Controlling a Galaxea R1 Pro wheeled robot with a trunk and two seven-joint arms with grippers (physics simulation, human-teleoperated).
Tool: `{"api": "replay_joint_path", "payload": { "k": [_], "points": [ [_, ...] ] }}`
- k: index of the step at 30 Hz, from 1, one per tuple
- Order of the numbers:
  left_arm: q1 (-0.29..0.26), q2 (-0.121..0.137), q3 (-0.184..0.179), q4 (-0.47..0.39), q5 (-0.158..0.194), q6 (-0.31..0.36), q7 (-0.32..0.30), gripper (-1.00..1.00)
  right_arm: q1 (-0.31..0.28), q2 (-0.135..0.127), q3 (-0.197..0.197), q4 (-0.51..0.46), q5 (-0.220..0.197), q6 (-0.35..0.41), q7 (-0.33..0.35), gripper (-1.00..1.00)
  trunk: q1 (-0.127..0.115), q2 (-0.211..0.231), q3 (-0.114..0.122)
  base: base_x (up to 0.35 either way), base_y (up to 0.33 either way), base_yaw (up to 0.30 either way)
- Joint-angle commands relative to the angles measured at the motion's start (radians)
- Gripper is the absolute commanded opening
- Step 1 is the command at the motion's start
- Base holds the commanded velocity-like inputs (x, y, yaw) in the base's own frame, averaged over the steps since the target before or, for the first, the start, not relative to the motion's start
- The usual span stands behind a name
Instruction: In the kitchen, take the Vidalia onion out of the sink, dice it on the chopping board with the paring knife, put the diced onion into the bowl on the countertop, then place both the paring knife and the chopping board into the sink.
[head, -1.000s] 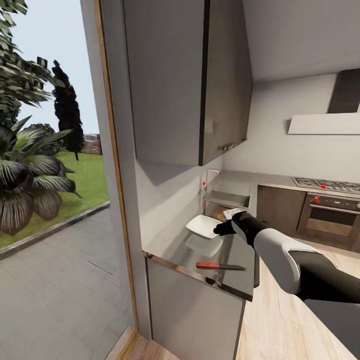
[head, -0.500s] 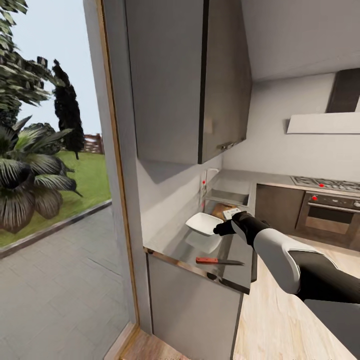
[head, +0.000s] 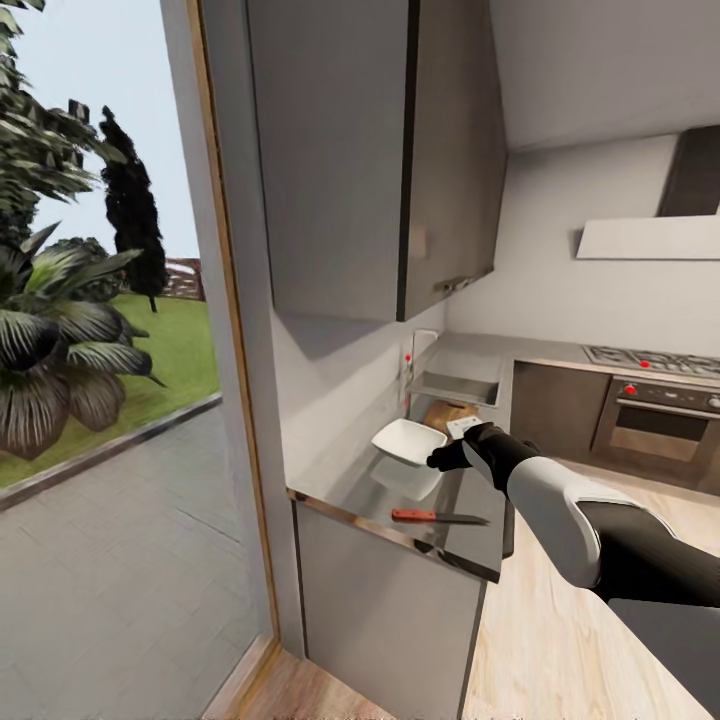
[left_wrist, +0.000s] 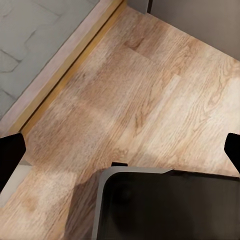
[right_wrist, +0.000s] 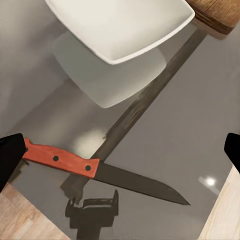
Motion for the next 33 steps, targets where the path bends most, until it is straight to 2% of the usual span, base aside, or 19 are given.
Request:
{"api": "replay_joint_path", "payload": {
  "k": [1, 13, 19, 26, 28, 33],
  "points": [
    [0.001, -0.001, 0.003, -0.001, 0.003, -0.001, -0.003, 1.00, 0.000, 0.000, -0.008, -0.002, 0.011, 0.005, 0.005, 1.00, 0.000, -0.001, -0.002, 0.000, 0.000, 0.000],
    [0.001, -0.001, 0.004, -0.001, 0.003, -0.001, -0.003, 1.00, 0.000, 0.002, -0.009, -0.004, 0.009, 0.000, 0.005, 1.00, 0.000, -0.001, -0.013, 0.000, 0.000, 0.000],
    [0.001, 0.000, 0.004, -0.002, 0.003, -0.001, -0.003, 1.00, 0.000, 0.007, -0.011, -0.007, -0.026, -0.002, 0.003, 1.00, 0.000, -0.001, -0.013, 0.000, 0.000, 0.000],
    [0.001, -0.001, 0.003, -0.001, -0.002, -0.001, -0.004, 1.00, 0.000, 0.011, -0.014, -0.019, -0.120, -0.002, -0.015, 1.00, 0.000, -0.001, -0.013, 0.000, 0.000, 0.000],
    [0.001, -0.001, 0.003, -0.001, -0.007, -0.001, -0.004, 1.00, 0.000, 0.012, -0.016, -0.020, -0.154, -0.002, -0.043, 1.00, 0.000, -0.001, -0.013, 0.000, 0.000, 0.000],
    [0.001, -0.001, 0.002, -0.001, -0.011, -0.001, -0.005, 1.00, 0.000, 0.023, -0.018, -0.021, -0.284, -0.001, -0.188, 1.00, 0.000, -0.001, -0.013, 0.000, 0.000, 0.000]
  ]
}}
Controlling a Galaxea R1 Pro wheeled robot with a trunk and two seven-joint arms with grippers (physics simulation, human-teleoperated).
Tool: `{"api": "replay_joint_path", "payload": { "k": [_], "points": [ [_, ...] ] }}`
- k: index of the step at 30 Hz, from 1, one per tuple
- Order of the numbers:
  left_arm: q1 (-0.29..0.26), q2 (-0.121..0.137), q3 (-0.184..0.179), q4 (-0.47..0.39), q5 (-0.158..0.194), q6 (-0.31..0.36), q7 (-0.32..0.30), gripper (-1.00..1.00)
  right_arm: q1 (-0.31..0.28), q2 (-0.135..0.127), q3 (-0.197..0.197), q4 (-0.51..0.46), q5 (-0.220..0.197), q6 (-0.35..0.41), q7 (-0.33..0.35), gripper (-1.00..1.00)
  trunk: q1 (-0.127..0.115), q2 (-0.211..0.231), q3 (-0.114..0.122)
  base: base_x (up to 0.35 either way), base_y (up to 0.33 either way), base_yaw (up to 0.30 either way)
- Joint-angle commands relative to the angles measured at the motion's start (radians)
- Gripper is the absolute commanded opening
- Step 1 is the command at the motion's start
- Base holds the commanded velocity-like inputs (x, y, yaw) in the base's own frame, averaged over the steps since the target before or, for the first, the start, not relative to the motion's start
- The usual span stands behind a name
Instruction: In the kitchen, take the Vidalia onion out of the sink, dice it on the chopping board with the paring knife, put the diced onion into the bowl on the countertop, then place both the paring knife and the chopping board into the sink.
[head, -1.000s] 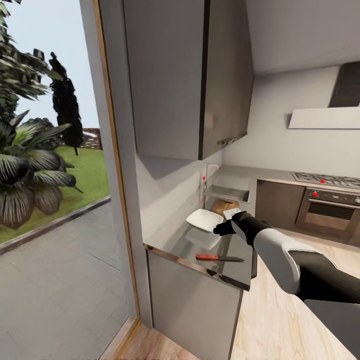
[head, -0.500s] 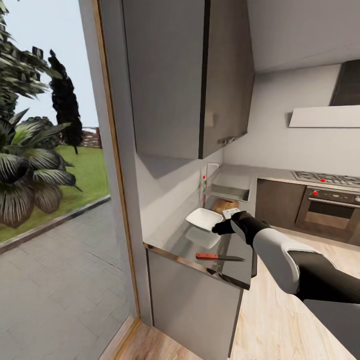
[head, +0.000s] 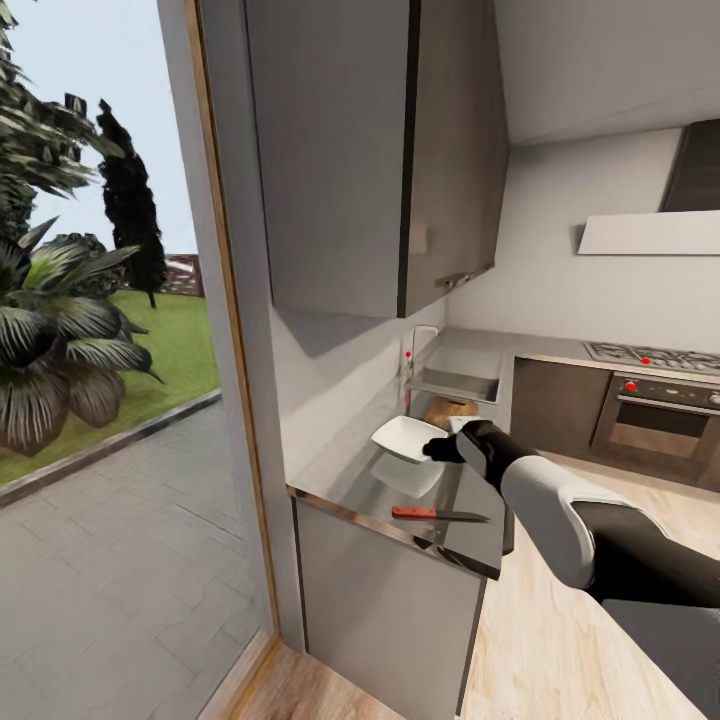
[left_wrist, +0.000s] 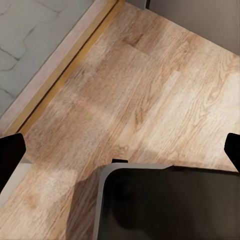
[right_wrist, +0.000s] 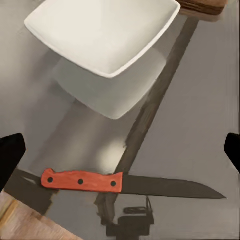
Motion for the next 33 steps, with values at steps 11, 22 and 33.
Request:
{"api": "replay_joint_path", "payload": {
  "k": [11, 22, 33],
  "points": [
    [0.001, -0.001, 0.003, -0.002, 0.001, -0.001, -0.005, 1.00, 0.000, 0.042, -0.009, -0.004, -0.235, -0.055, -0.391, 1.00, 0.000, -0.001, 0.000, 0.000, 0.000, 0.000],
    [0.001, -0.001, 0.003, -0.002, 0.001, -0.001, -0.007, 1.00, 0.000, 0.105, -0.012, -0.004, -0.348, -0.161, -0.672, 1.00, 0.000, -0.001, 0.000, 0.000, 0.000, 0.000],
    [0.001, -0.001, 0.003, -0.002, 0.001, -0.001, -0.007, 1.00, 0.000, 0.116, -0.035, -0.003, -0.480, -0.224, -0.741, 1.00, 0.000, -0.001, 0.000, 0.000, 0.000, 0.000]
  ]
}}
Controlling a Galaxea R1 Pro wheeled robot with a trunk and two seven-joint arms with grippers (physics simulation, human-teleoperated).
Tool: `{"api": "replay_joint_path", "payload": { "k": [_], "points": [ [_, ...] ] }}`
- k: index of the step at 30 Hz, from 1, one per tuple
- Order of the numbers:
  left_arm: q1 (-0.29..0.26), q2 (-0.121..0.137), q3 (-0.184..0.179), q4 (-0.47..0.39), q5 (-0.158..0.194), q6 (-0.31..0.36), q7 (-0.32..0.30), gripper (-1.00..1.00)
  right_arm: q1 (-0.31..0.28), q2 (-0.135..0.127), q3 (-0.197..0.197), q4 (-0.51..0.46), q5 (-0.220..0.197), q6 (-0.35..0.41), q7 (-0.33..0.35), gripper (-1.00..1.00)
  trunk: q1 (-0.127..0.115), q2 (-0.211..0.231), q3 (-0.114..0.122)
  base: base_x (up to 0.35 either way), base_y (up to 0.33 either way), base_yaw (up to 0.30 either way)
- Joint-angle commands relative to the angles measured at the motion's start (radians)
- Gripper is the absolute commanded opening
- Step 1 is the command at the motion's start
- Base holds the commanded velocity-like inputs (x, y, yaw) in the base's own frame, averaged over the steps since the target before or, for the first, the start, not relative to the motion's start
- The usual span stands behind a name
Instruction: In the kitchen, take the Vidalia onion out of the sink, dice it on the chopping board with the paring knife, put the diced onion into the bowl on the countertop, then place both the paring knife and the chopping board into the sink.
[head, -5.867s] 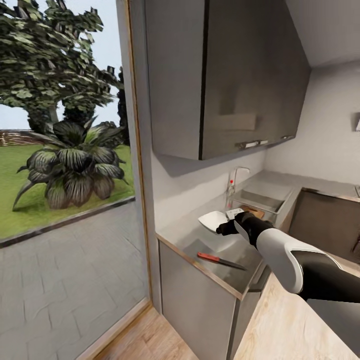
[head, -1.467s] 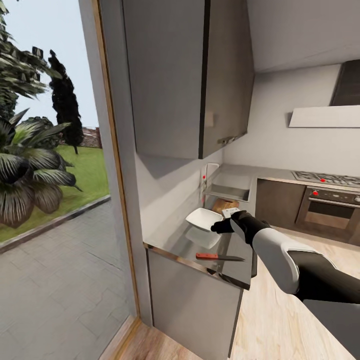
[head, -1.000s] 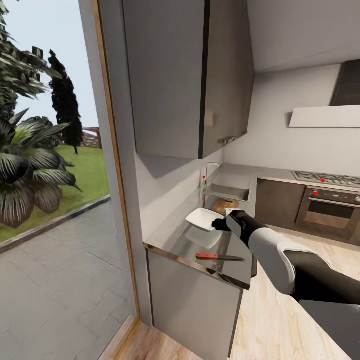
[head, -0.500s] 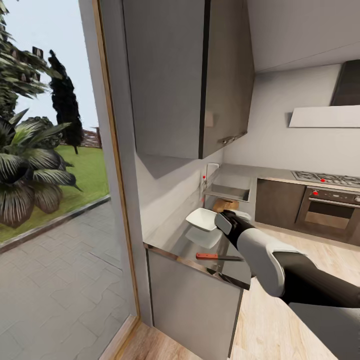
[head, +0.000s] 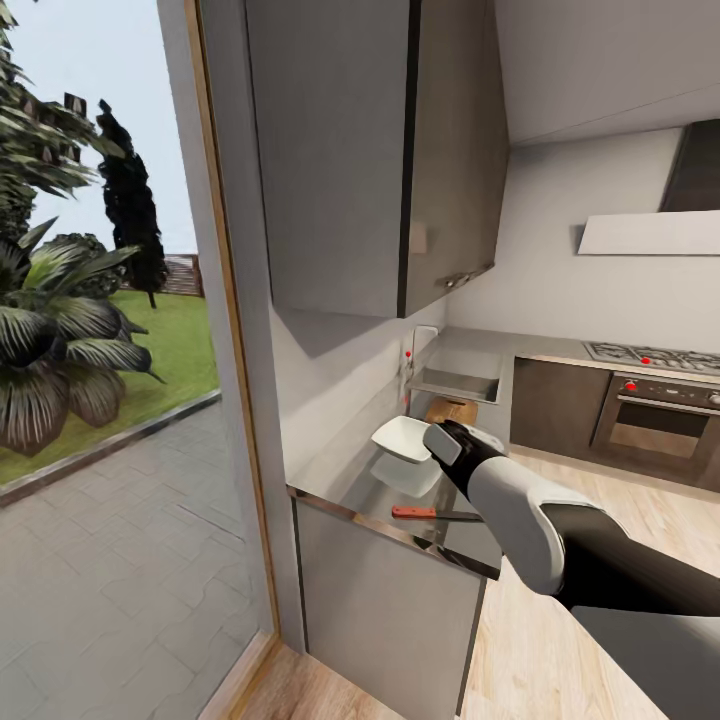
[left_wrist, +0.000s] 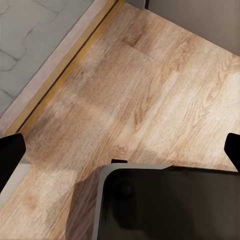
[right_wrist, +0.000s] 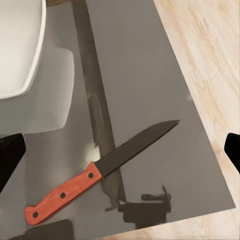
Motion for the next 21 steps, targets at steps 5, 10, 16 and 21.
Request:
{"api": "replay_joint_path", "payload": {
  "k": [5, 10, 16, 21],
  "points": [
    [0.001, -0.001, 0.003, -0.001, 0.002, -0.001, -0.004, 1.00, 0.000, 0.000, -0.008, 0.001, -0.001, 0.006, -0.009, 1.00, 0.000, -0.001, 0.000, 0.000, 0.000, 0.000],
    [0.001, -0.001, 0.003, -0.001, 0.002, -0.001, -0.004, 1.00, 0.001, 0.000, -0.008, 0.009, 0.002, 0.005, -0.010, 1.00, 0.000, -0.001, 0.000, 0.000, 0.000, 0.000],
    [0.001, -0.001, 0.003, -0.001, 0.002, -0.001, -0.004, 1.00, 0.001, 0.000, -0.008, 0.016, 0.002, 0.008, -0.010, 1.00, 0.000, -0.001, 0.000, 0.000, 0.000, 0.000],
    [0.001, -0.001, 0.003, -0.001, 0.002, -0.001, -0.004, 1.00, 0.001, 0.000, -0.008, 0.037, 0.002, 0.008, -0.009, 1.00, 0.000, -0.001, -0.005, 0.000, 0.034, 0.000]
  ]
}}
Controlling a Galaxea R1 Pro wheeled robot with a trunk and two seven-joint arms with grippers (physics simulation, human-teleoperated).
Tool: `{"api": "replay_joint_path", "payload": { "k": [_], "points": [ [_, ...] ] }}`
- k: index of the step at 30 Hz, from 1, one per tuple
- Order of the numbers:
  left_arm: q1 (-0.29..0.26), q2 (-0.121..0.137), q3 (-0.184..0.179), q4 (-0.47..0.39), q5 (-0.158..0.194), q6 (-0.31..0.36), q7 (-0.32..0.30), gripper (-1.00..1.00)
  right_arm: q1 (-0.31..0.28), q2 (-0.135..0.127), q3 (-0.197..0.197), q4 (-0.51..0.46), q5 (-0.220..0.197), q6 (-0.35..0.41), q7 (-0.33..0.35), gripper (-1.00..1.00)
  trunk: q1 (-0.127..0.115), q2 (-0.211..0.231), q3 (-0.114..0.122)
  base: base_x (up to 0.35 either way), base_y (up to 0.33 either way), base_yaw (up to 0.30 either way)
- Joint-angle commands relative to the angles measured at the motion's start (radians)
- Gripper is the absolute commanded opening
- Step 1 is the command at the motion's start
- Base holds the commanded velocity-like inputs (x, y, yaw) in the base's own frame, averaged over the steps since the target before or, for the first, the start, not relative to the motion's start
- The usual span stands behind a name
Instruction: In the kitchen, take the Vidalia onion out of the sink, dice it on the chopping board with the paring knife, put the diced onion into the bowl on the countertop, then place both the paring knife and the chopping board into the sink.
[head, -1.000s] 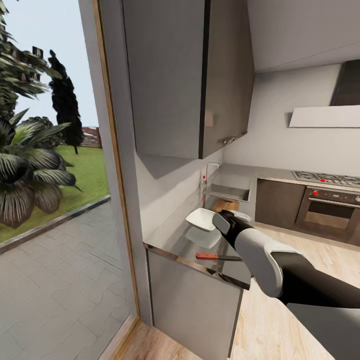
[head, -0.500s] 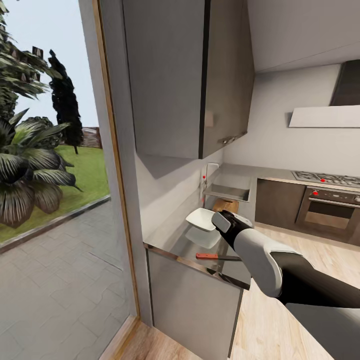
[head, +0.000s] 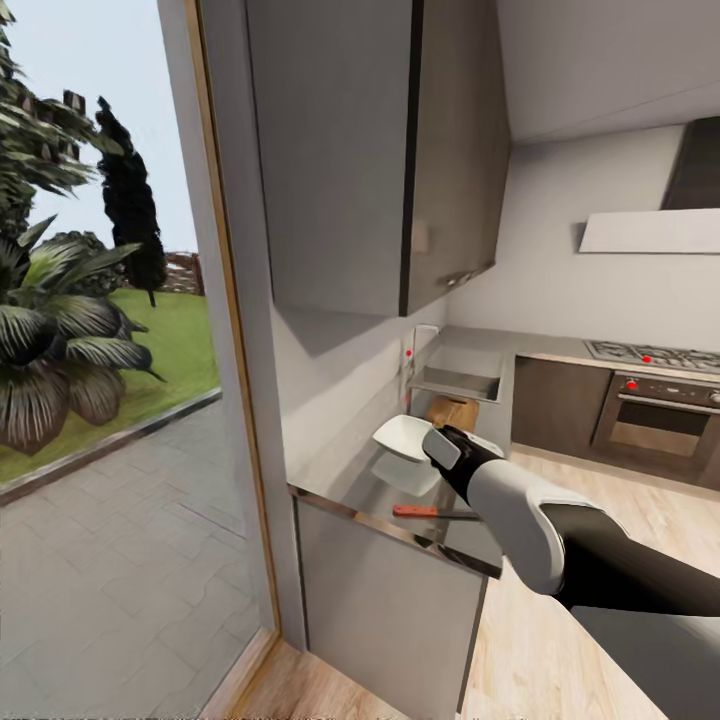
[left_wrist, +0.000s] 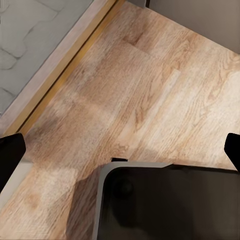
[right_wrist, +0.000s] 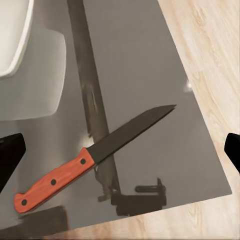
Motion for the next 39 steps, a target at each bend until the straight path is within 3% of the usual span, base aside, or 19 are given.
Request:
{"api": "replay_joint_path", "payload": {
  "k": [1, 24, 39],
  "points": [
    [0.000, -0.001, 0.003, -0.001, 0.002, -0.001, -0.004, 1.00, 0.000, 0.000, -0.008, 0.006, 0.010, 0.010, -0.003, 1.00, 0.000, -0.001, -0.002, 0.000, 0.126, 0.000],
    [0.000, -0.001, 0.003, -0.002, 0.002, -0.001, -0.005, 1.00, 0.000, 0.000, -0.008, 0.023, 0.010, 0.010, -0.001, 1.00, 0.000, -0.001, -0.035, 0.024, 0.120, 0.000],
    [0.000, -0.001, 0.003, -0.002, 0.002, -0.001, -0.005, 1.00, 0.000, 0.000, -0.008, 0.024, 0.010, 0.013, 0.000, 1.00, 0.000, -0.001, -0.037, 0.124, 0.029, 0.000]
  ]
}}
